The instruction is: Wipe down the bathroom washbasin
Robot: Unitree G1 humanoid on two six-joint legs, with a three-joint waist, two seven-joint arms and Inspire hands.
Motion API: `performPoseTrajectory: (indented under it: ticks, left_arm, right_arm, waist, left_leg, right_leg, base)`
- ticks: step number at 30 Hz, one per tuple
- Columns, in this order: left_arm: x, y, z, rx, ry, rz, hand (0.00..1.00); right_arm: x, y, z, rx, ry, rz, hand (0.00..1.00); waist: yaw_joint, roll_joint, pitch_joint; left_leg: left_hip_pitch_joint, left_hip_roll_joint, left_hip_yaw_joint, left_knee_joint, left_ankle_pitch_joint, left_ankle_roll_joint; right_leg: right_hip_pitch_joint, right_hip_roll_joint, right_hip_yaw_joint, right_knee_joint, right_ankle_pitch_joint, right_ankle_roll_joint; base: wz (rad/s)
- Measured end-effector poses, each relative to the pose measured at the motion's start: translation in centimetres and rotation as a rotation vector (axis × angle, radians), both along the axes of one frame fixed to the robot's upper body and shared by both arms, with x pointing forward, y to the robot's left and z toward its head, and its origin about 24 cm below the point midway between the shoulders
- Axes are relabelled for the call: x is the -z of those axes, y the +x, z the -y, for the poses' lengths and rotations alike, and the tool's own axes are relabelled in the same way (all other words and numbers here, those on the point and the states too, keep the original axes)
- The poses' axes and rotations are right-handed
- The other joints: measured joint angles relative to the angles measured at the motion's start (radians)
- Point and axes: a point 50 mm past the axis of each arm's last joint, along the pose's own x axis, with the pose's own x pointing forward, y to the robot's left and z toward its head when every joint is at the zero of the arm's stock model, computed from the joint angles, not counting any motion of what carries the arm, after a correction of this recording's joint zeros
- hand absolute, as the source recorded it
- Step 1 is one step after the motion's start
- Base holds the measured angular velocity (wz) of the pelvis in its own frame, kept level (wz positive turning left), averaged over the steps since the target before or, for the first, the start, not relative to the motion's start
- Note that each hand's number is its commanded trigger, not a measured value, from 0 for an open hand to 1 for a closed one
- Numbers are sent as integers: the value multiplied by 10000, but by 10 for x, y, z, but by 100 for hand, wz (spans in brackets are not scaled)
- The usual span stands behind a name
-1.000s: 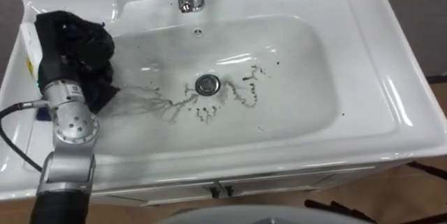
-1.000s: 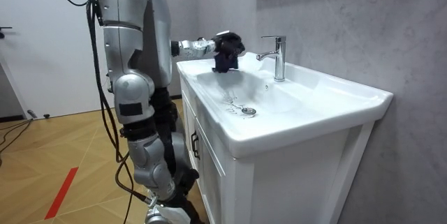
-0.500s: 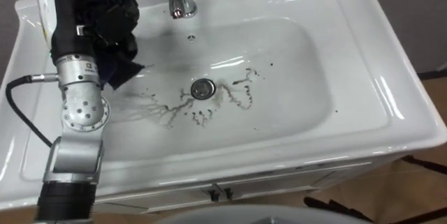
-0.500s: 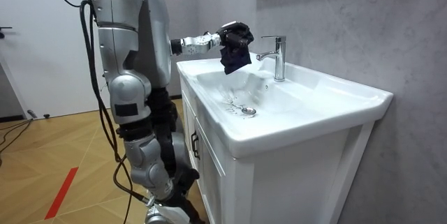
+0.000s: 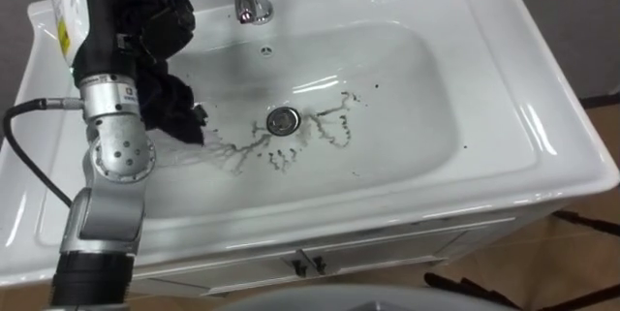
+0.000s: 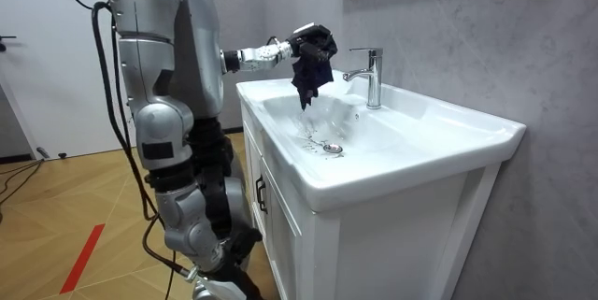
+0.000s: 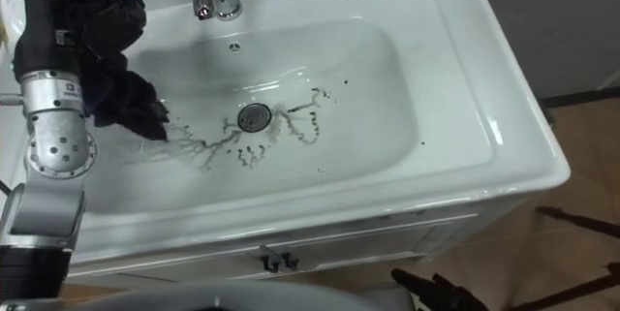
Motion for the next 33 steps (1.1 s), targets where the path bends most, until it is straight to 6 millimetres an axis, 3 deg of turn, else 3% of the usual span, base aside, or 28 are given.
performPoseTrajectory:
  ticks: [3,10,11,24,33]
  left_arm:
    - [9,0,-2,29,1,-501,100]
    - [53,-6,-7,-38,375,-2639,100]
    - [57,-7,-6,46,375,-2831,100]
    - [74,-15,13,1035,460,-3725,100]
    - [105,-25,14,1398,1432,-5525,100]
  right_arm:
    - [0,-2,1,25,-8,-71,0]
    - [1,-3,-2,429,103,-64,0]
    - [1,-4,-2,425,105,-75,0]
    - [1,-4,-2,443,139,-64,0]
    - [0,-4,-1,411,174,-14,0]
  waist:
    - [140,17,-10]
    - [211,-106,5]
    - [224,-158,-25]
    - [188,-164,-85]
    - [156,-117,-109]
  left_leg:
    - [70,8,104,-37,0,0]
    - [21,44,227,-16,-1,-1]
    - [-52,48,224,-8,-1,-2]
    - [1,92,280,-25,-1,-2]
    - [-29,92,260,34,-1,-1]
  right_leg:
    - [16,9,140,-42,-1,2]
    - [-22,23,119,-32,0,0]
    - [-92,25,130,-14,0,0]
    - [-171,38,206,140,20,-10]
    - [-166,48,223,121,26,-24]
  base:
    - [-9]
    - [-1]
    - [0]
    - [-2]
    - [0]
